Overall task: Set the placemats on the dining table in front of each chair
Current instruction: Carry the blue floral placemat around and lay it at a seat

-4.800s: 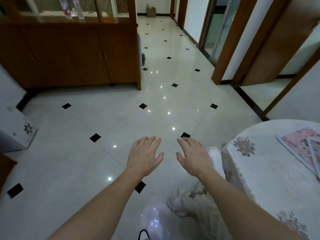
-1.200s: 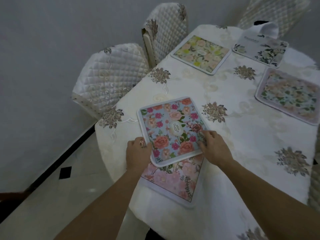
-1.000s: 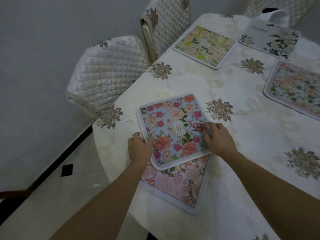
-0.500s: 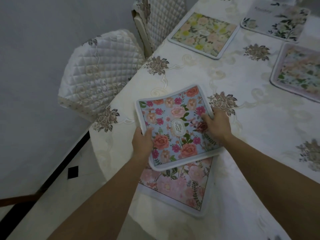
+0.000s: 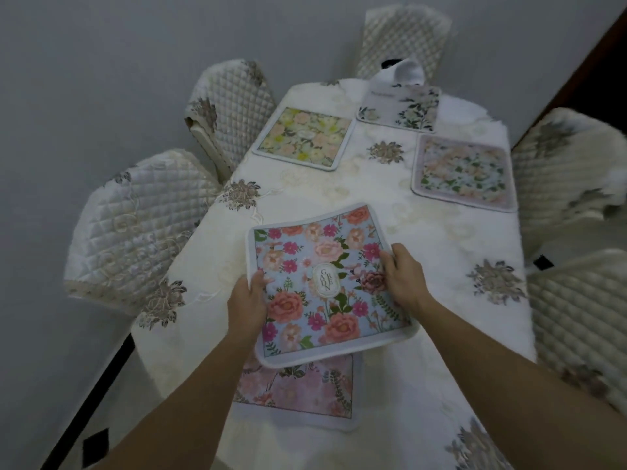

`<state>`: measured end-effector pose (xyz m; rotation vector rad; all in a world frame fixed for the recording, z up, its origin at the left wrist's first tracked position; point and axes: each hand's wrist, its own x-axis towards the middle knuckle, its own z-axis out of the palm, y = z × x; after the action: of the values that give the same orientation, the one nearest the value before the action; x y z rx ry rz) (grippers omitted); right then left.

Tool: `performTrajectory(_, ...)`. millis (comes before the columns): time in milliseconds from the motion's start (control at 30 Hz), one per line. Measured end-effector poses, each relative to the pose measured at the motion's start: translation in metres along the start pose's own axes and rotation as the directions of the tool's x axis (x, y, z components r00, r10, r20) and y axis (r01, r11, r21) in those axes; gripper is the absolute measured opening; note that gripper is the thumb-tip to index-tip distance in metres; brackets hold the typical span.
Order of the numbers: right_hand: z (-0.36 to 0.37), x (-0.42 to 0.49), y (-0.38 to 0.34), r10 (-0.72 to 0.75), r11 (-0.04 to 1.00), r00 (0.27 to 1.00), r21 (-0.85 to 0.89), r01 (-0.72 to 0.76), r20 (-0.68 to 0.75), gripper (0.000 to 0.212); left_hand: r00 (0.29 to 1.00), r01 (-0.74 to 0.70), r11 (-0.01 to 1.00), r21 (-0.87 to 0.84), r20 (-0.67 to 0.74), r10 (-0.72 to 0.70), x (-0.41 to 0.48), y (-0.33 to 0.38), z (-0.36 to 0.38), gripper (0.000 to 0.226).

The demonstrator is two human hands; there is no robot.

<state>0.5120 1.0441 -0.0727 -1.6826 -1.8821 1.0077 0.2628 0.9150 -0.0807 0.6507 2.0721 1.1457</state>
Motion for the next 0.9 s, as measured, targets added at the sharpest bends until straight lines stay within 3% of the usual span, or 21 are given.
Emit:
performTrajectory(167,-0.045,-0.037,0.019,0.084,0.996,0.983,0.011,-0.083,-0.162,0.031,0.979,-0.187,0.975,0.123,0.1,0.176,-0.014,0.029,0.033,0.036)
performTrajectory(567,-0.148,-0.138,0.099,0.266,0.961,0.827,0.074,-0.265,-0.495,0.036,0.851,-0.388,0.916,0.104,0.422,0.313,-0.089,0.071,0.145,0.031)
performTrajectory(900,-0.256,-0.26,0.179,0.445,0.887,0.597,0.238,-0.395,-0.667,0.03,0.652,-0.572,0.819,0.041,0.629,0.424,-0.211,0.106,0.264,0.032)
